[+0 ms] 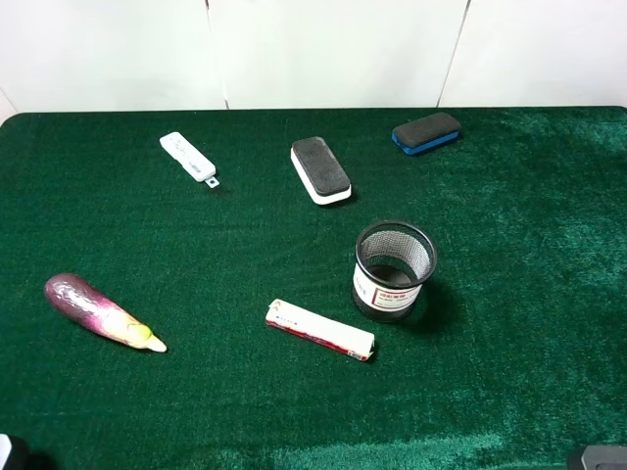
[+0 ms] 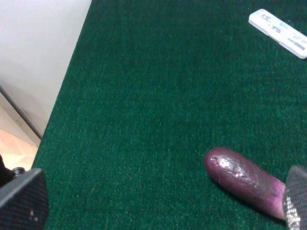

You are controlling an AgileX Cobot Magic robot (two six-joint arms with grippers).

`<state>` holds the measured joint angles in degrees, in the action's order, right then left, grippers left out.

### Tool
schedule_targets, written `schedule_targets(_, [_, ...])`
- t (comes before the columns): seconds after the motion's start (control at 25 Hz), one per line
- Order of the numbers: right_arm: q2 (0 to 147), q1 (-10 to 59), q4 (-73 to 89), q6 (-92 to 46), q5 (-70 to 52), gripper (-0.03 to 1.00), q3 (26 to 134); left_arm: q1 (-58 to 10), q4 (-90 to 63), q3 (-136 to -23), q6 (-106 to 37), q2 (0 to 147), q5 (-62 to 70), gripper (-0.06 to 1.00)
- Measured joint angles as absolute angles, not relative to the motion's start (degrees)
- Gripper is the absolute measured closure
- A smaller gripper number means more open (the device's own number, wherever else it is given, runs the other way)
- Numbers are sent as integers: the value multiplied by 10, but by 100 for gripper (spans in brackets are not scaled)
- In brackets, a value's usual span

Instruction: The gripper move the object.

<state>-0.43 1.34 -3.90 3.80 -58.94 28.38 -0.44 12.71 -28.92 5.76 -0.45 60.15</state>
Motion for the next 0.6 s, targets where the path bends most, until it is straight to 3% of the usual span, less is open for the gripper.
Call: schedule_targets(0.6, [-4,13,-39,37,-589,28,284,-4,127,-289,58,-4,602,-5])
